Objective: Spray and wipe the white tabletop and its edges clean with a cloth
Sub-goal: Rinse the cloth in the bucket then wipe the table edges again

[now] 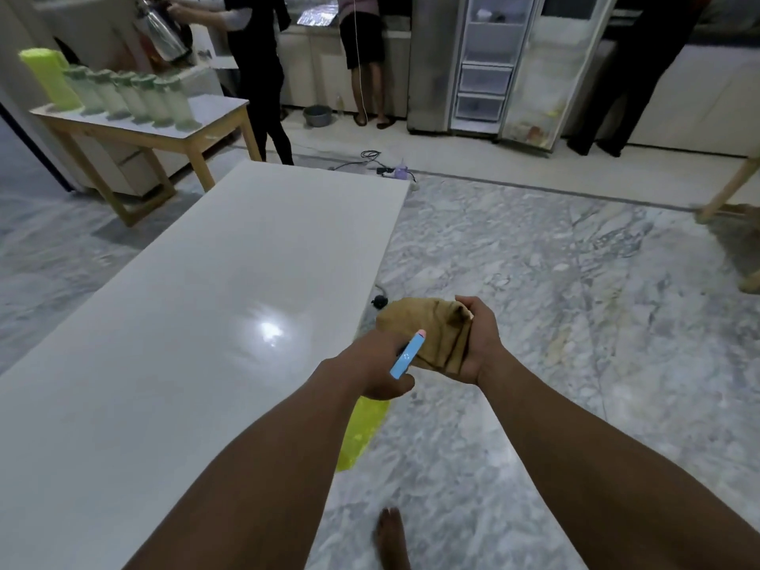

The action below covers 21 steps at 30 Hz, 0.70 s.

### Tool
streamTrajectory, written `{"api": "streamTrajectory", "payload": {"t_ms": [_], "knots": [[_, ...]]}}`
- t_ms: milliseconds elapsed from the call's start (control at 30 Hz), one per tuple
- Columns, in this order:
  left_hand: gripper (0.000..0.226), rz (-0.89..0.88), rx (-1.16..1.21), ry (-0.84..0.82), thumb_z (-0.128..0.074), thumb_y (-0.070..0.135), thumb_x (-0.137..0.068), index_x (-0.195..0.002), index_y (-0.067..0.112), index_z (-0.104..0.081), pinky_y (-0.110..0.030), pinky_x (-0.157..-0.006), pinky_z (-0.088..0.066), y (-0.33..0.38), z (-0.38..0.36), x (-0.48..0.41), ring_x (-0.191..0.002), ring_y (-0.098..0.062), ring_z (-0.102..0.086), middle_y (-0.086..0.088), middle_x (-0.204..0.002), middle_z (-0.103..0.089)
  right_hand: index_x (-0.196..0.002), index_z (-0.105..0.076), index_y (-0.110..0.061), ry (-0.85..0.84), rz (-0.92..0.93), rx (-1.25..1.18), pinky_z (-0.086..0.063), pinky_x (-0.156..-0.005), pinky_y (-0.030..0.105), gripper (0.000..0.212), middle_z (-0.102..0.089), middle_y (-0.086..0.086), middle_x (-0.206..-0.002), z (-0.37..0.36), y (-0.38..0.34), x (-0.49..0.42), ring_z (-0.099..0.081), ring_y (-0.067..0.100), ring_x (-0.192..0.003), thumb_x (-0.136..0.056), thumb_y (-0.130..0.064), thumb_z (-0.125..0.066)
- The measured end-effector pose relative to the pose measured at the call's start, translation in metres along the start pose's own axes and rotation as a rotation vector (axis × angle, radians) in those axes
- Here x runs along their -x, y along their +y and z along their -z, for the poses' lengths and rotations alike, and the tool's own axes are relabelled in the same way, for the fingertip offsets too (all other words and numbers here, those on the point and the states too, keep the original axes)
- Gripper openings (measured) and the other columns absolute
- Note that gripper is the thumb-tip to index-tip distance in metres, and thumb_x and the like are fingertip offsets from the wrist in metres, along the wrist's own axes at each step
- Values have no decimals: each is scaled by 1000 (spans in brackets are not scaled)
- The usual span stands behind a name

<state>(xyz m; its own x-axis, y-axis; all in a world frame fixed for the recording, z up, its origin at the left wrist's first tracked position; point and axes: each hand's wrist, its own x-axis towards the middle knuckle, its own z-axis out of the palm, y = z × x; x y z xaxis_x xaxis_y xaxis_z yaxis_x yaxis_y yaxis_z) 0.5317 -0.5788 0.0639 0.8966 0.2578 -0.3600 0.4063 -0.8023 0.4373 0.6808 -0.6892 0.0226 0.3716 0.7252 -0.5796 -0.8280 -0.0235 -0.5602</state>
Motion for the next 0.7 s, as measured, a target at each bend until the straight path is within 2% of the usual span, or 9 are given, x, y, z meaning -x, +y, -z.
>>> {"api": "streamTrajectory", "payload": {"t_ms": [100,200,267,367,467,533,633,700], "knots": [[24,0,-32,-7,-67,29,-97,-86,24,-46,-34,-74,-42,-9,30,-48,-86,-25,-56,6,-82,-50,-110,-75,-2,17,-14,1,-51,-95,56,63,-68,24,-121,-9,-38,-39,-67,41,-107,-88,-53,-46],[18,8,-42,18,-67,30,-94,-91,21,-51,-36,-75,-45,-20,67,-100,-89,-26,-60,0,-89,-59,-120,-70,-3,29,-12,-56,-47,-101,57,67,-66,23,-125,-8,-77,-77,-64,41,-115,-86,-57,-49],[17,12,-13,64,-67,27,-93,-92,17,-54,-39,-77,-49,-29,88,-127,-91,-29,-63,-7,-97,-66,-124,-68,-4,29,-17,-99,-49,-98,57,68,-66,22,-126,-8,-99,-98,-63,40,-116,-86,-59,-52],[16,35,76,166,-69,22,-92,-99,8,-63,-39,-77,-50,-43,116,-171,-88,-31,-63,-10,-96,-70,-134,-61,-8,-6,-23,-111,-39,-106,63,79,-61,22,-134,-10,-134,-138,-60,42,-121,-78,-63,-65],[15,55,129,275,-71,19,-92,-100,9,-65,-34,-71,-46,-60,139,-223,-83,-27,-61,-7,-91,-69,-131,-58,-3,-49,-18,-108,-37,-101,73,86,-61,28,-131,-12,-170,-189,-60,50,-117,-72,-62,-76],[17,76,160,330,-73,18,-91,-103,8,-65,-35,-72,-48,-71,152,-262,-82,-27,-62,-7,-93,-70,-131,-58,-1,-70,-20,-78,-37,-101,74,91,-63,29,-127,-10,-191,-228,-61,50,-116,-73,-69,-73],[19,114,182,427,-72,17,-93,-109,8,-65,-30,-70,-42,-86,171,-322,-79,-21,-59,-1,-94,-67,-127,-65,-8,-52,-79,-95,-38,-100,74,90,-65,25,-126,3,-221,-297,-62,49,-115,-77,-82,-54],[22,161,202,495,-71,18,-94,-113,9,-65,-26,-74,-39,-96,184,-368,-83,-19,-59,4,-98,-65,-126,-66,-10,-9,-103,-81,-40,-98,73,75,-66,23,-125,12,-242,-347,-63,47,-114,-90,-72,-43]]}}
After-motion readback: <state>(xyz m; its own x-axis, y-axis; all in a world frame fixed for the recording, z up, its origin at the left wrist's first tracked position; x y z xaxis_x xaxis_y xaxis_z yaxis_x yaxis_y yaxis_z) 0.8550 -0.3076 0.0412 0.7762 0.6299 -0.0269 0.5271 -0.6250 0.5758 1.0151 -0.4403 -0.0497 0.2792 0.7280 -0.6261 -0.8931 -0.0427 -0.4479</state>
